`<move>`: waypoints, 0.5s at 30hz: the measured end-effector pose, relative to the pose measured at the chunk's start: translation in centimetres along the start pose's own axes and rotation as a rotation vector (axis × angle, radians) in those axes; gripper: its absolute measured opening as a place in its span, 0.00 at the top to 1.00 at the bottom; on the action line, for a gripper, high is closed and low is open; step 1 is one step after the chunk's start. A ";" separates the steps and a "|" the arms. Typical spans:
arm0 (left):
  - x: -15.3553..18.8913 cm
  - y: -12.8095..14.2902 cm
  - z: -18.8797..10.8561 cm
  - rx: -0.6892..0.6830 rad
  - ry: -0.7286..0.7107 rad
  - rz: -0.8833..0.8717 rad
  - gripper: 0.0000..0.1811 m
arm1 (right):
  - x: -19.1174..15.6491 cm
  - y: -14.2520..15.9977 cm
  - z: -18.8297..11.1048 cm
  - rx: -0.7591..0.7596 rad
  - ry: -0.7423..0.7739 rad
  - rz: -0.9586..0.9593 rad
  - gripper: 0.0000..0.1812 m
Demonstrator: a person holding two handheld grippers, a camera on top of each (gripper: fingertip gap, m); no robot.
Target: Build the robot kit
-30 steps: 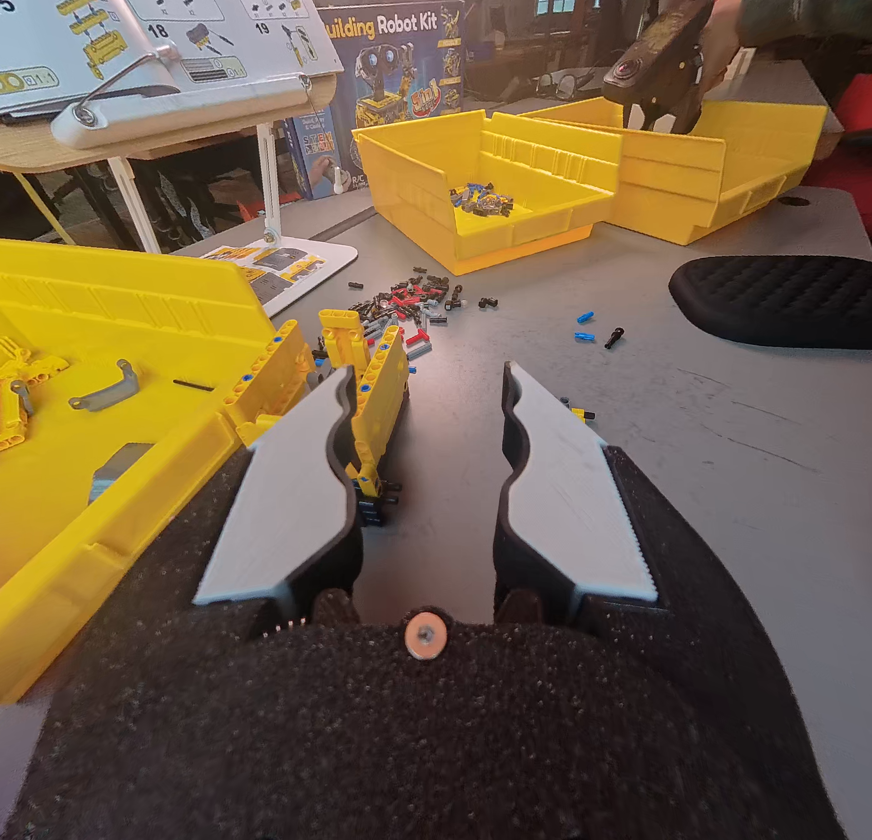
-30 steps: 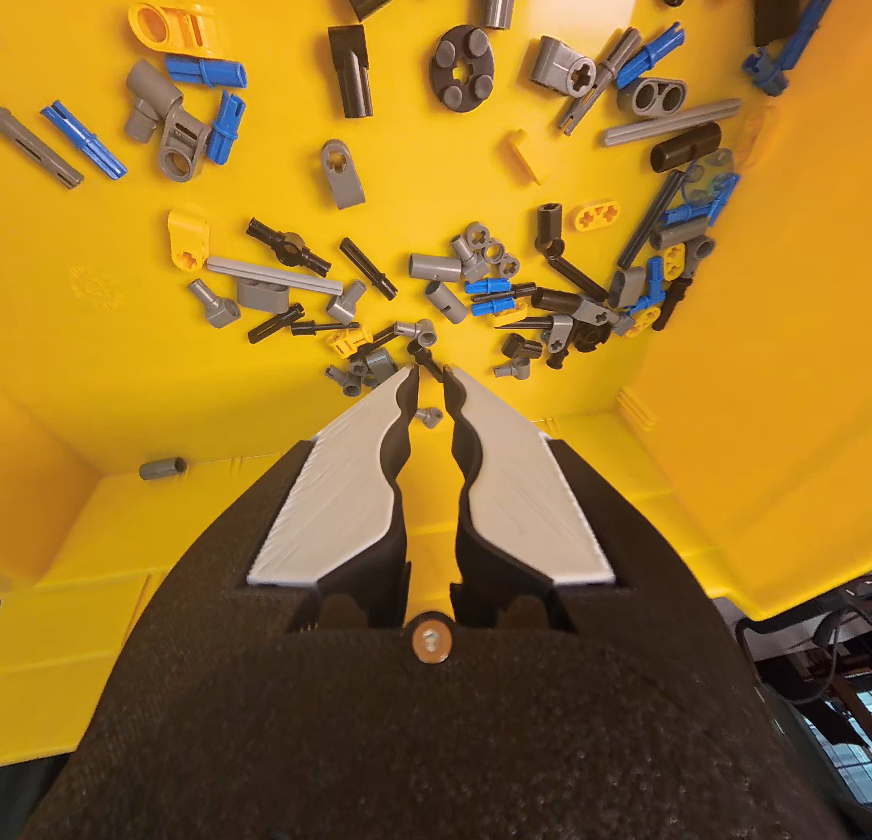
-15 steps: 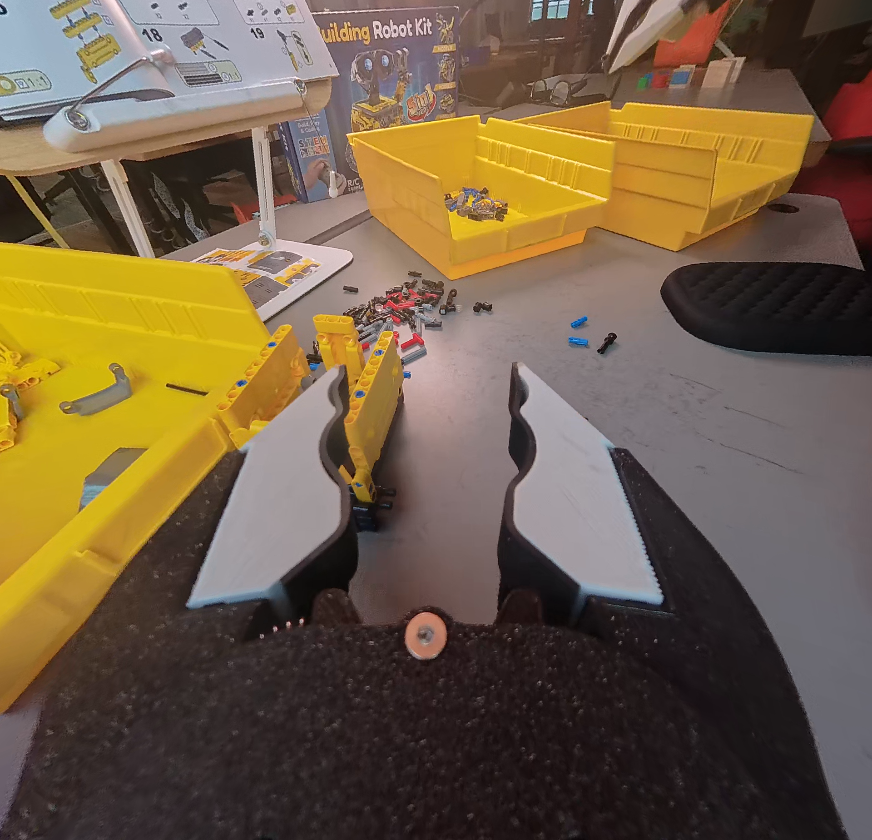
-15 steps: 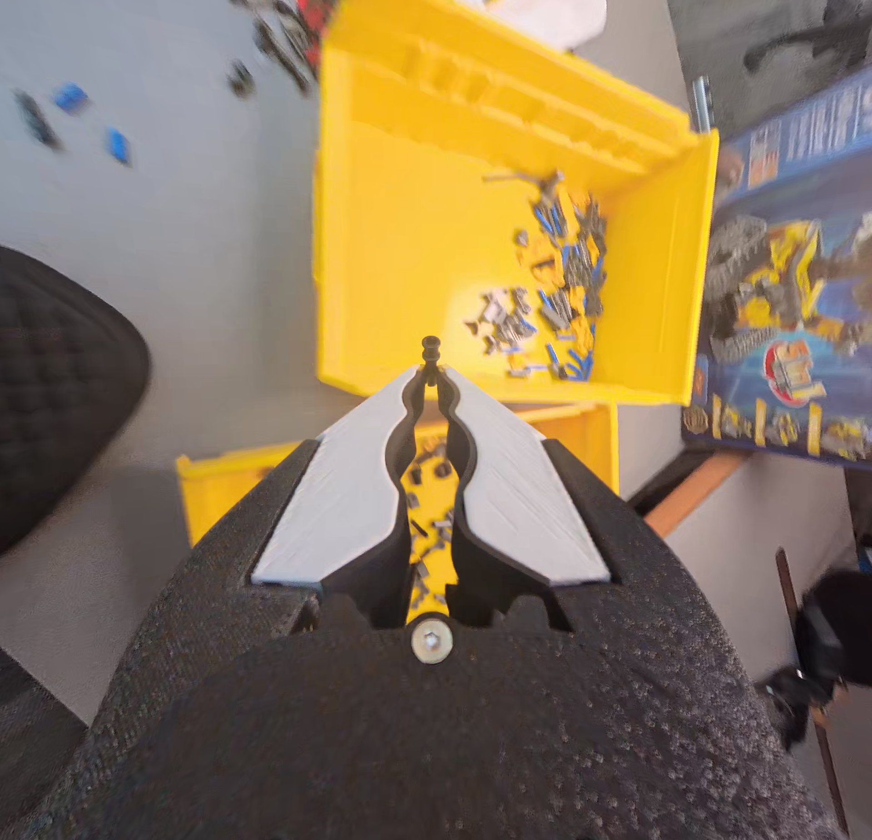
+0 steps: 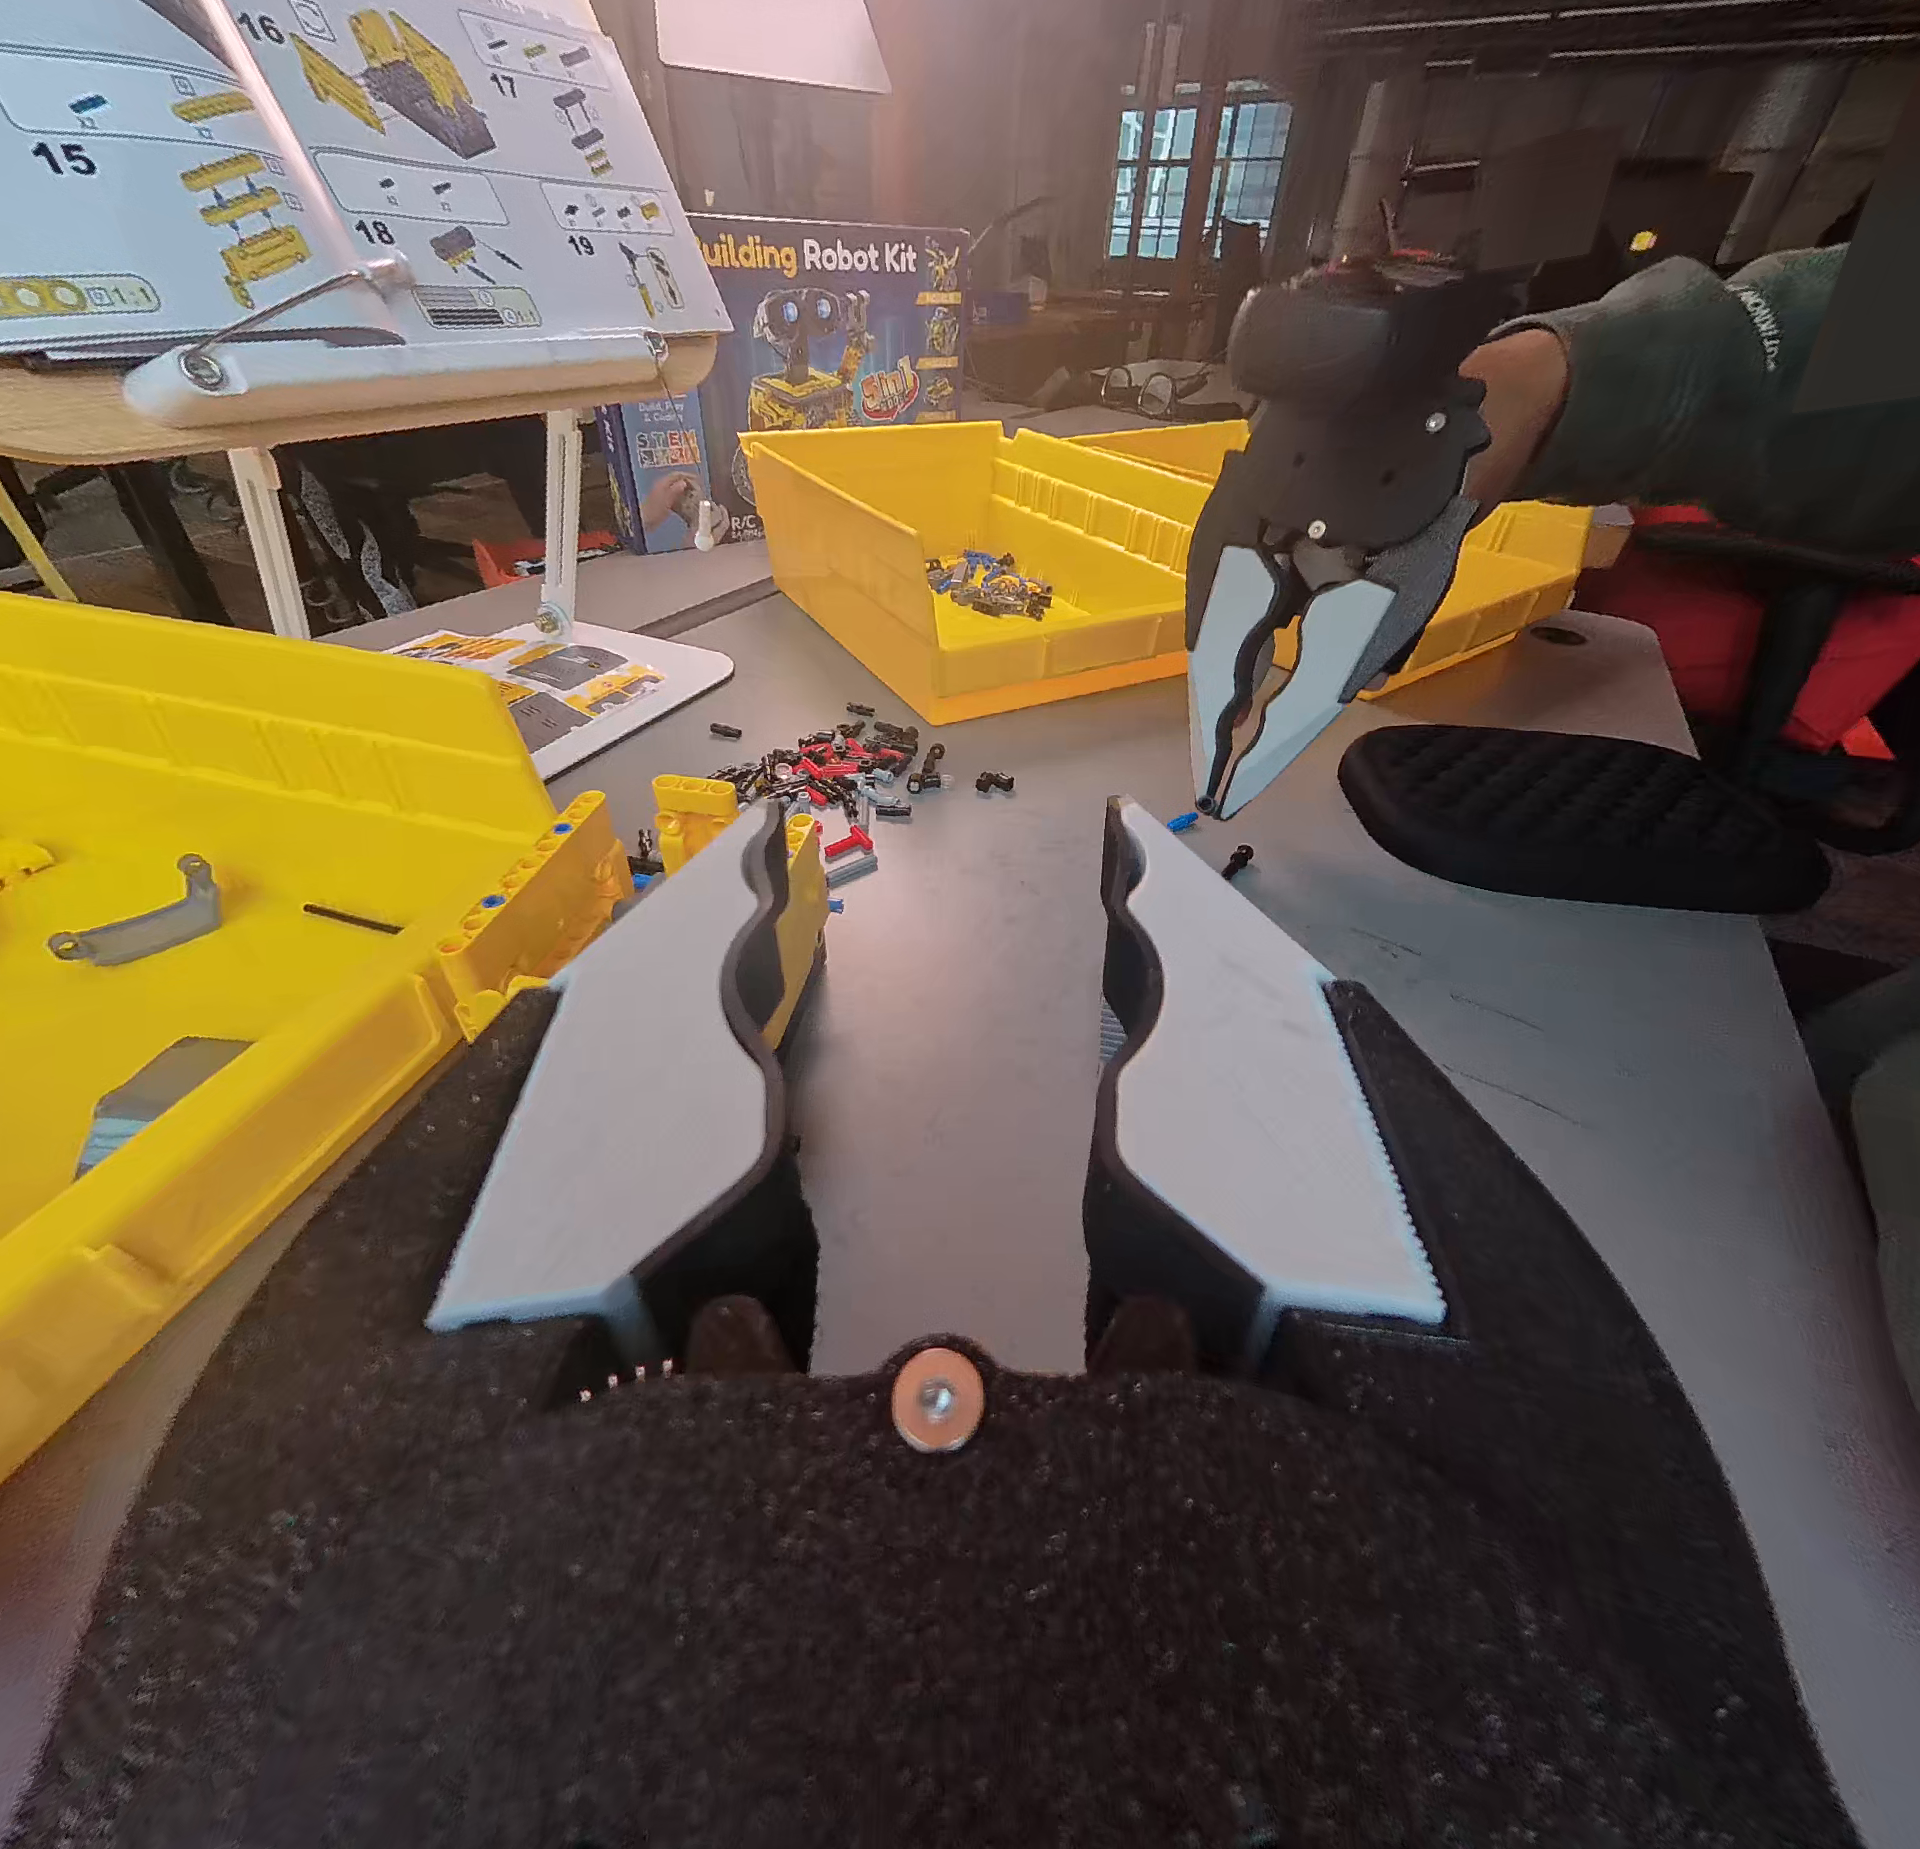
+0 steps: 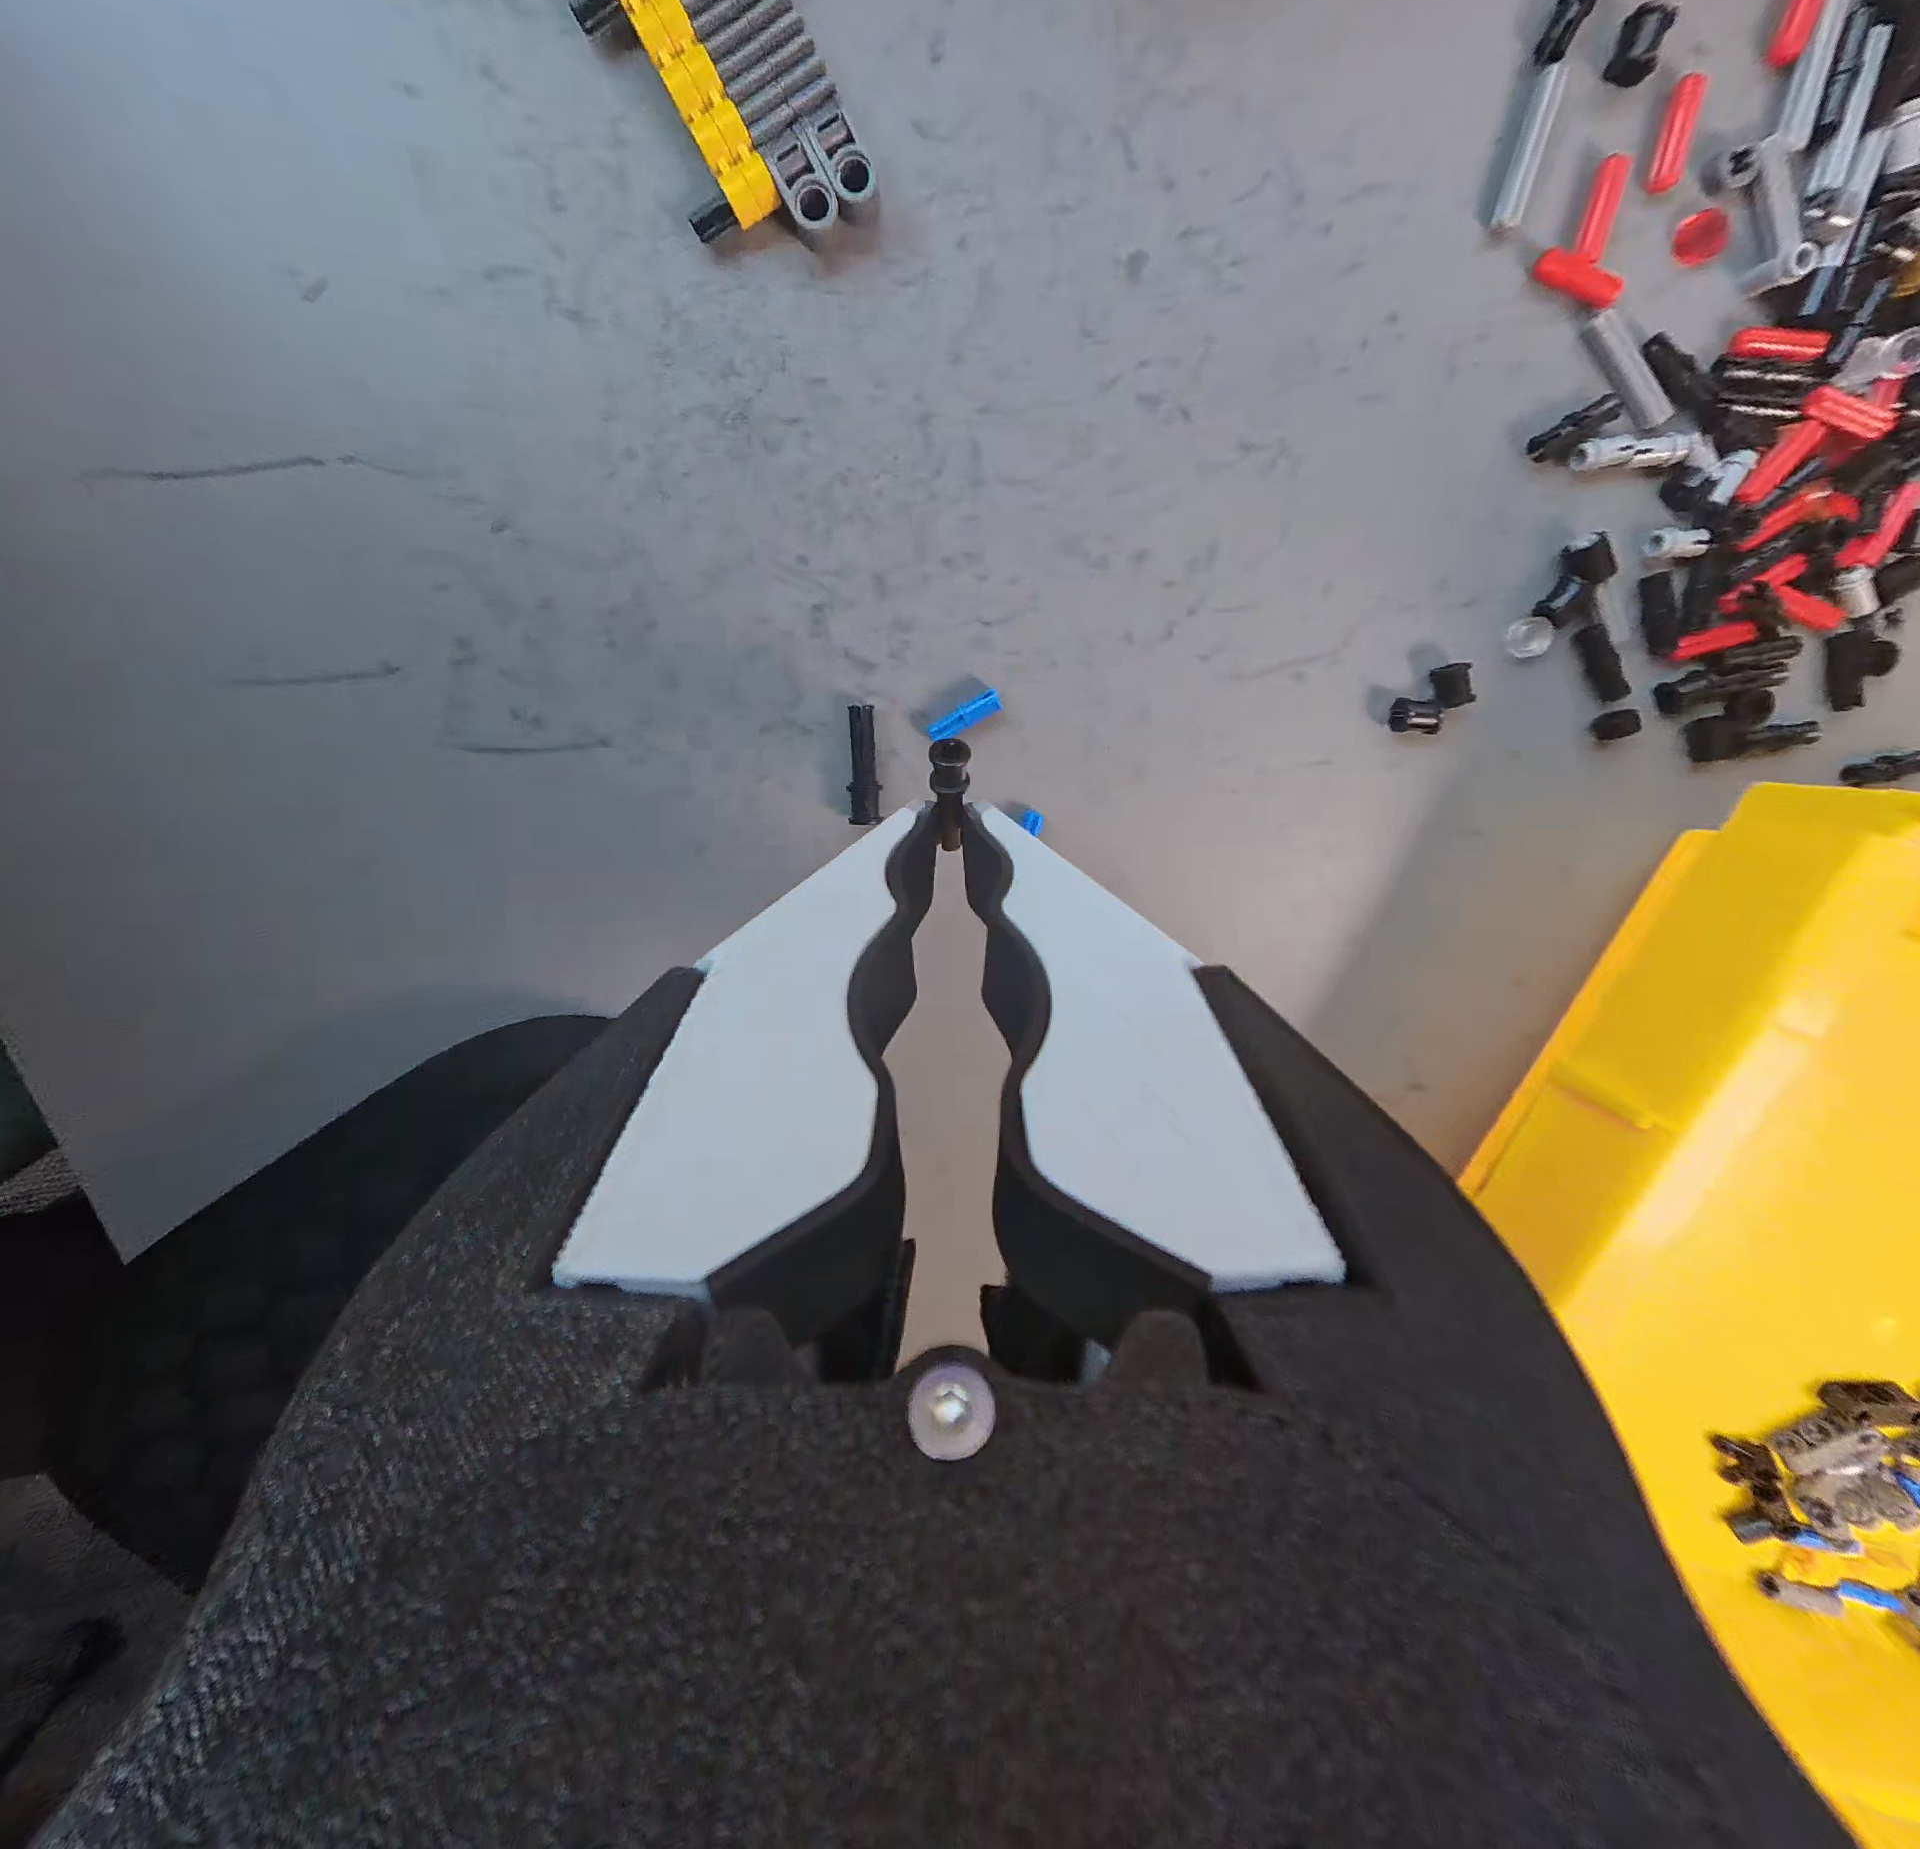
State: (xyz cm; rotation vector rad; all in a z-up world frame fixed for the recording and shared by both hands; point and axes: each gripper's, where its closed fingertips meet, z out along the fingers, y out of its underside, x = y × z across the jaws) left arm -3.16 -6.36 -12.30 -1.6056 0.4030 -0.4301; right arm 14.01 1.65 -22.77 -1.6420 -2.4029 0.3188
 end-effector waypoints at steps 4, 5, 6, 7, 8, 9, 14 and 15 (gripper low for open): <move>0.1 -0.1 0.1 0.003 0.002 -0.010 0.66 | -0.1 0.4 1.2 -0.011 -0.013 0.026 0.98; 0.1 -0.1 0.1 0.003 0.003 -0.010 0.65 | -0.2 0.5 1.3 -0.012 -0.014 0.029 0.98; 0.2 -0.1 0.1 0.002 0.005 -0.009 0.64 | -0.2 0.5 1.3 -0.009 -0.017 0.032 0.98; 0.3 0.0 0.1 0.001 0.008 -0.008 0.64 | -0.2 0.5 1.3 -0.007 -0.016 0.032 0.97; 0.3 0.0 0.1 -0.001 0.011 -0.009 0.64 | -0.1 0.5 1.3 -0.005 -0.013 0.032 0.97; 0.4 0.0 0.2 -0.002 0.014 -0.012 0.64 | -0.1 0.5 1.3 -0.002 -0.009 0.030 0.96; 0.0 -0.1 0.2 0.009 -0.008 -0.011 0.60 | 0.0 -0.5 0.0 0.099 0.004 0.042 0.93; 0.0 -0.1 0.2 0.012 -0.011 -0.010 0.60 | 0.1 -0.6 -0.2 0.118 0.014 0.049 0.93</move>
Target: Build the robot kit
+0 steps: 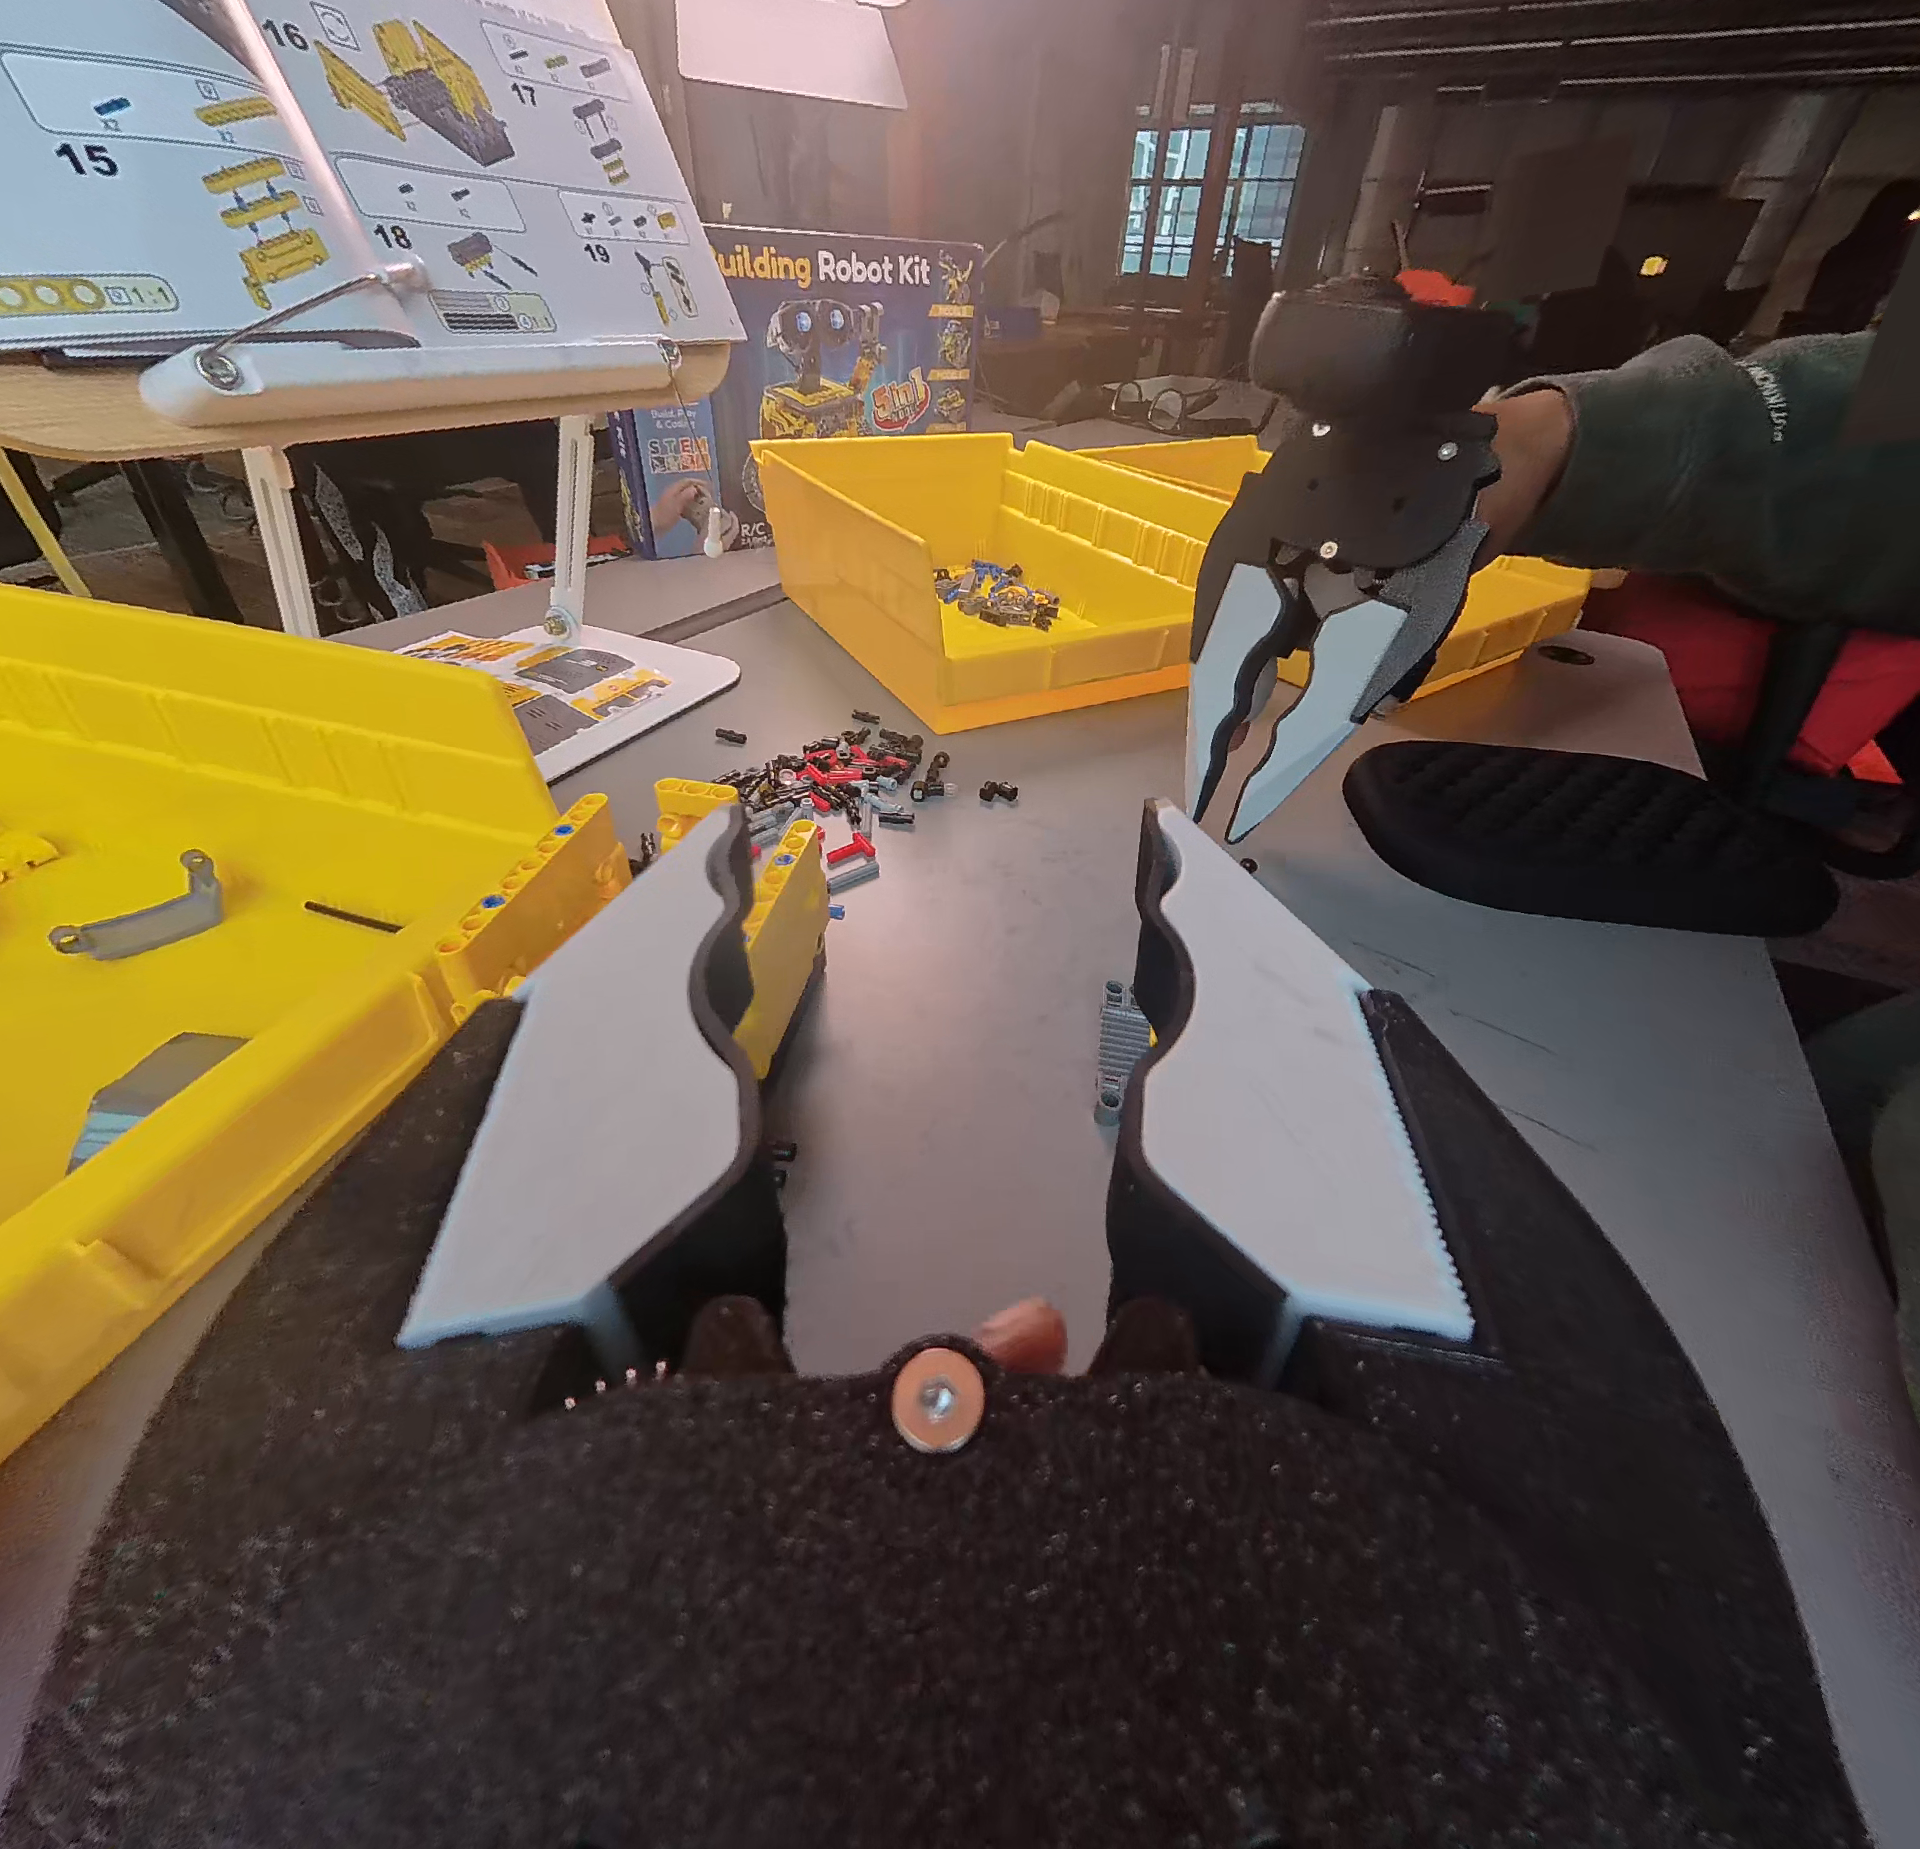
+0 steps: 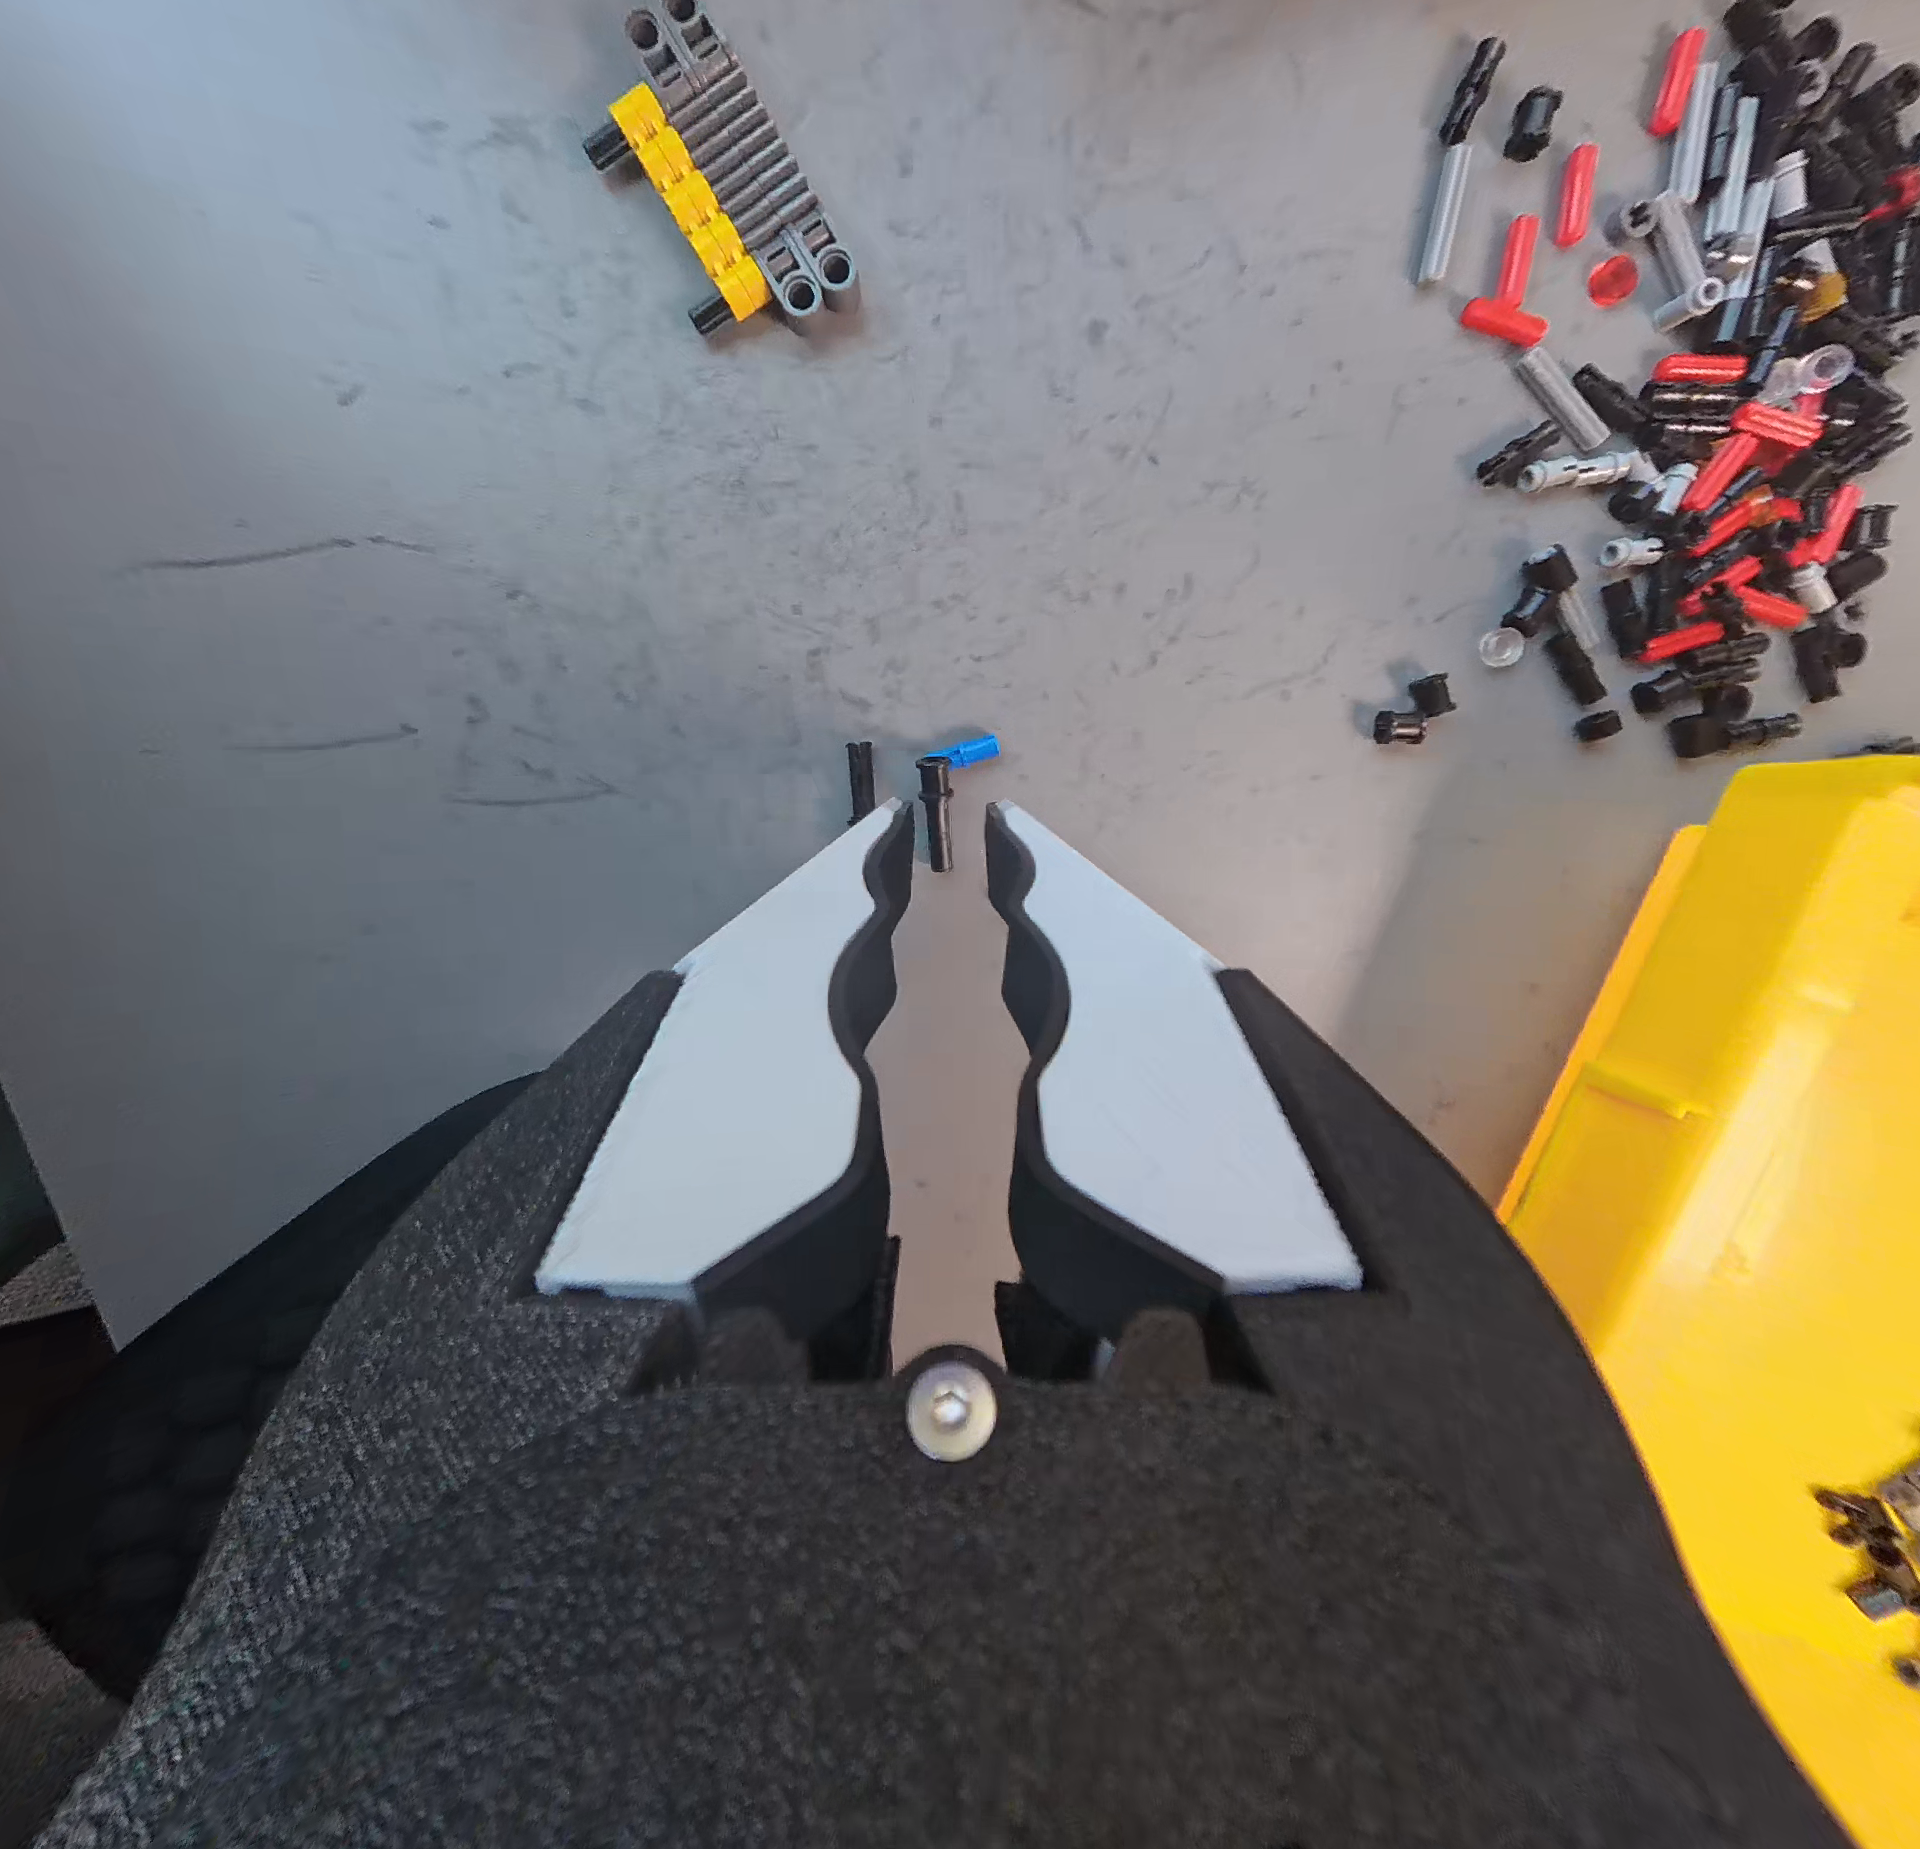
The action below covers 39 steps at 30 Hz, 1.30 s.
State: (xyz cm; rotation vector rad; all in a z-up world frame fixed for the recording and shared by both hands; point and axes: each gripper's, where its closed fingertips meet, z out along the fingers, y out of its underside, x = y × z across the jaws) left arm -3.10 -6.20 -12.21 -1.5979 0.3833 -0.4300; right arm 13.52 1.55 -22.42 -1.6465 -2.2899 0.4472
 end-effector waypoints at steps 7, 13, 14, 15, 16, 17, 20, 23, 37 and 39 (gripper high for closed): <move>0.1 0.6 0.4 -0.021 0.003 0.012 0.58 | -0.4 0.0 0.7 0.073 -0.005 0.059 0.93; 0.2 0.8 0.5 -0.031 0.006 0.012 0.59 | -0.6 0.4 1.2 0.053 -0.010 0.057 0.97; 0.3 0.8 0.5 -0.031 0.010 0.002 0.59 | -0.5 -0.2 0.8 0.089 -0.002 0.059 0.97; 0.4 0.7 0.5 -0.030 0.018 -0.009 0.60 | -0.4 -1.1 0.1 0.150 0.002 0.065 0.97; 0.6 0.6 0.6 -0.025 0.030 -0.018 0.60 | -0.4 -2.5 -0.7 0.237 -0.001 0.068 0.97; 0.8 0.4 0.8 -0.016 0.044 -0.026 0.60 | -0.4 -4.3 -1.8 0.355 0.005 0.064 0.97; 2.0 -0.3 1.9 0.021 0.119 -0.048 0.61 | -0.2 -10.4 -5.8 0.765 -0.002 0.096 0.97; 3.0 -1.5 3.5 0.054 0.191 -0.058 0.65 | 0.3 -15.4 -9.6 1.166 -0.090 0.231 0.97; 3.2 -3.5 6.4 0.149 0.248 -0.181 0.84 | 1.8 -17.9 -9.0 1.519 -0.476 0.575 0.97; 3.1 -3.7 6.2 0.159 0.234 -0.177 0.85 | 1.2 -18.1 -8.8 1.510 -0.501 0.566 0.97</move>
